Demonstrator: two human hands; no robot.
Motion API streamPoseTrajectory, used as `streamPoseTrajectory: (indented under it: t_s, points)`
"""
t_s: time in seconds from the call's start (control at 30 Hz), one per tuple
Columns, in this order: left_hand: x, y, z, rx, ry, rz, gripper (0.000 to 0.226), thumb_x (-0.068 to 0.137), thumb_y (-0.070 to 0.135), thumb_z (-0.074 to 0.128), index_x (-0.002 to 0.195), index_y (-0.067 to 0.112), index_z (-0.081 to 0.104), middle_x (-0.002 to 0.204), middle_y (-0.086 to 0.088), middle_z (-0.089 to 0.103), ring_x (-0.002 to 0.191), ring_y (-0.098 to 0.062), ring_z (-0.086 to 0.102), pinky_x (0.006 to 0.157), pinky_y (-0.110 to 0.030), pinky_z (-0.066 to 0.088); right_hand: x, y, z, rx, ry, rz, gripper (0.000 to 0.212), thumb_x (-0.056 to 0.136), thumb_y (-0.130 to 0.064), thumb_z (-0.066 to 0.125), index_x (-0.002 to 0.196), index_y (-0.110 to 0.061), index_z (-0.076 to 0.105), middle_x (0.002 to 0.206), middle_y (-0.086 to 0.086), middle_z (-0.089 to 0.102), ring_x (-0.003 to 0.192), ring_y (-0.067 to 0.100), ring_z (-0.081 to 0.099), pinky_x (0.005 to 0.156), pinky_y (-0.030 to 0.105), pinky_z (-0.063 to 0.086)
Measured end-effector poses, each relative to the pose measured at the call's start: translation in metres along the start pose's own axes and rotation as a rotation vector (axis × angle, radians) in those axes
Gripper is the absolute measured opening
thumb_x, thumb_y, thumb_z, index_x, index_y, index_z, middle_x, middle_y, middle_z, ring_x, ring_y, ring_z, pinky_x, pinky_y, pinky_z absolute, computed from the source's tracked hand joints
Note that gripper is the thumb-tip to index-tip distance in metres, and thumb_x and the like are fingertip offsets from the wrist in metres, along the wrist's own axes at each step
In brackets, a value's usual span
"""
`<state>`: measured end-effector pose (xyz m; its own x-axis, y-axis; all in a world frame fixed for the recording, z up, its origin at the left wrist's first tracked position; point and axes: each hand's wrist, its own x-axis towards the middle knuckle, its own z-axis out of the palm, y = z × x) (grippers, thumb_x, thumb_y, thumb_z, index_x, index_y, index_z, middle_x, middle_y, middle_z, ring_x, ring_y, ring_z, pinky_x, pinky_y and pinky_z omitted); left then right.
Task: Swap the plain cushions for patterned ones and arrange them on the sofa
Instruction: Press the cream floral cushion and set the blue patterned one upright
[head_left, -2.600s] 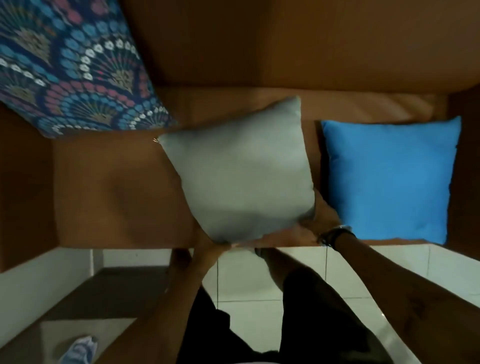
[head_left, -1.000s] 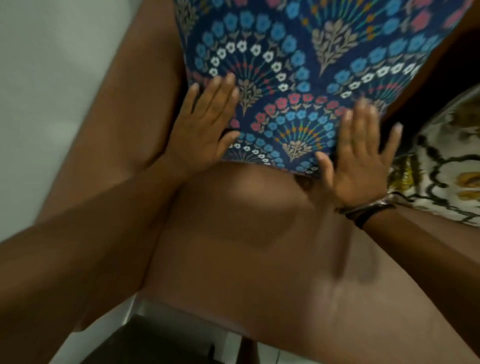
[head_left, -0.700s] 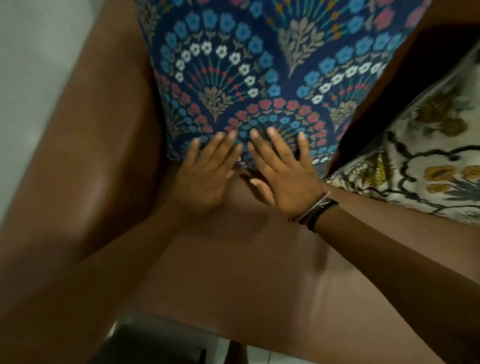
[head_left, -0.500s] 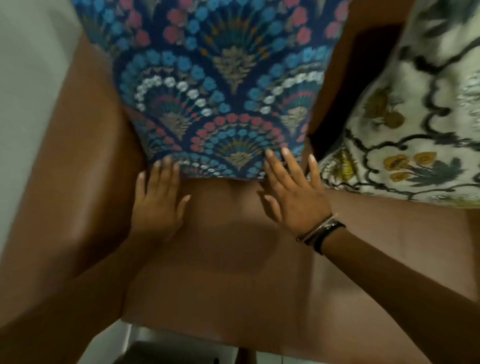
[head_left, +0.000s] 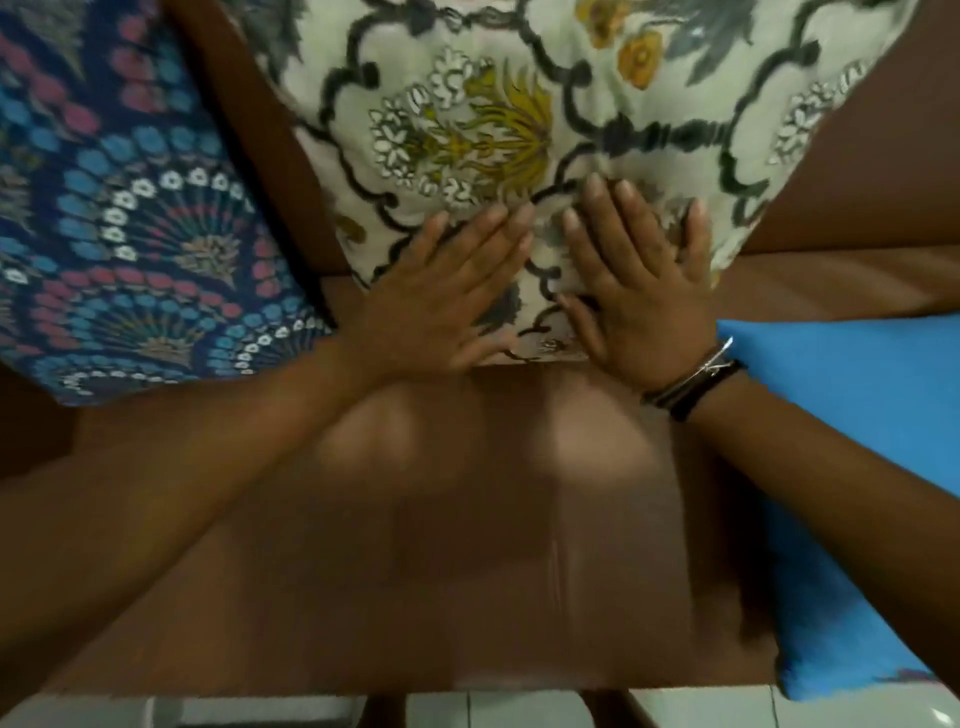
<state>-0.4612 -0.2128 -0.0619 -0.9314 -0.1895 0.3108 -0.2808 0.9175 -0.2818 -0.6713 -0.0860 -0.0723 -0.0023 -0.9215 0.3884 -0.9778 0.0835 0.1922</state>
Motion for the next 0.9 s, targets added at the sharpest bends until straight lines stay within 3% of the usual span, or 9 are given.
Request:
streamPoseTrajectory:
  t_s: [0.1, 0.17, 0.27, 0.33, 0.43, 0.6, 0.7, 0.8, 0.9]
  points:
    - [-0.007, -0.018, 0.030, 0.129, -0.039, -0.024, 0.085, 0.098, 0.061, 0.040, 0.158, 0.010, 0.009, 0.166, -0.004, 0.006, 0.154, -0.018, -0.007, 0.122, -0.040, -0.013, -0.023, 0.031, 0.017, 0.012, -0.027, 0.071, 0.066, 0.101, -0.050, 0.036, 0.155, -0.017, 0.018, 0.162, 0.006, 0.023, 0.149, 0.023, 0.015, 0.117, 0.058, 0.001]
    - [-0.039, -0.008, 0.036, 0.086, -0.081, -0.115, 0.086, 0.098, 0.060, 0.042, 0.158, 0.011, 0.003, 0.166, -0.004, -0.007, 0.154, -0.018, -0.010, 0.124, -0.041, -0.010, -0.042, 0.038, 0.017, 0.048, -0.094, 0.165, 0.068, 0.101, -0.050, 0.035, 0.156, -0.016, 0.014, 0.163, 0.005, 0.015, 0.151, 0.025, 0.012, 0.116, 0.063, 0.004]
    - [-0.093, 0.030, 0.032, 0.019, -0.203, -0.352, 0.084, 0.099, 0.059, 0.033, 0.158, 0.007, 0.004, 0.165, -0.015, 0.004, 0.155, -0.022, -0.006, 0.125, -0.043, -0.006, -0.071, 0.025, 0.004, 0.078, -0.175, 0.320, 0.076, 0.096, -0.043, 0.043, 0.156, -0.011, 0.008, 0.165, 0.012, 0.008, 0.152, 0.028, 0.008, 0.117, 0.063, 0.003]
    - [-0.113, 0.056, 0.023, 0.003, -0.261, -0.382, 0.082, 0.100, 0.060, 0.026, 0.158, 0.007, 0.003, 0.166, -0.015, -0.003, 0.155, -0.026, -0.003, 0.125, -0.045, -0.007, -0.085, 0.000, -0.007, 0.126, -0.156, 0.209, 0.083, 0.092, -0.040, 0.050, 0.155, -0.010, 0.006, 0.164, 0.015, 0.008, 0.152, 0.029, 0.004, 0.117, 0.061, 0.002]
    - [-0.095, 0.079, 0.022, 0.000, -0.180, -0.154, 0.071, 0.104, 0.051, 0.028, 0.158, 0.011, 0.007, 0.167, -0.012, -0.004, 0.155, -0.025, -0.001, 0.125, -0.046, -0.006, -0.082, -0.027, -0.008, 0.208, -0.099, -0.121, 0.072, 0.091, -0.028, 0.049, 0.155, -0.016, 0.019, 0.163, 0.008, 0.019, 0.152, 0.025, 0.011, 0.118, 0.059, 0.003]
    - [-0.042, 0.053, 0.050, 0.063, -0.161, -0.099, 0.068, 0.102, 0.043, 0.039, 0.158, 0.013, 0.015, 0.165, -0.006, 0.003, 0.154, -0.019, -0.008, 0.123, -0.043, -0.006, -0.056, -0.007, 0.026, -0.071, -0.192, -0.208, 0.063, 0.095, -0.026, 0.044, 0.154, -0.019, 0.024, 0.161, -0.001, 0.027, 0.148, 0.019, 0.027, 0.119, 0.053, 0.016]
    - [-0.063, 0.042, 0.054, 0.083, -0.217, -0.107, 0.068, 0.102, 0.048, 0.039, 0.157, 0.012, 0.020, 0.164, -0.007, 0.016, 0.155, -0.020, 0.001, 0.124, -0.043, -0.002, -0.075, 0.020, 0.028, -0.059, -0.281, -0.215, 0.071, 0.094, -0.034, 0.045, 0.156, -0.017, 0.016, 0.165, -0.001, 0.016, 0.151, 0.019, 0.017, 0.120, 0.053, 0.001]
    - [-0.096, 0.060, 0.045, 0.002, -0.319, -0.360, 0.072, 0.101, 0.051, 0.033, 0.158, 0.012, 0.014, 0.166, -0.009, 0.012, 0.155, -0.023, 0.006, 0.125, -0.043, -0.003, -0.117, 0.047, 0.007, 0.035, -0.377, -0.046, 0.072, 0.088, -0.042, 0.051, 0.152, -0.016, 0.028, 0.165, 0.005, 0.016, 0.152, 0.027, 0.015, 0.119, 0.053, -0.010]
    - [-0.118, 0.102, 0.020, -0.152, -0.435, -0.696, 0.074, 0.100, 0.054, 0.026, 0.157, 0.008, 0.018, 0.166, -0.014, 0.011, 0.154, -0.026, 0.010, 0.125, -0.048, 0.000, -0.167, 0.101, -0.030, 0.142, -0.439, 0.293, 0.068, 0.088, -0.049, 0.047, 0.144, -0.010, 0.041, 0.162, 0.015, 0.022, 0.148, 0.034, 0.024, 0.118, 0.055, 0.001]
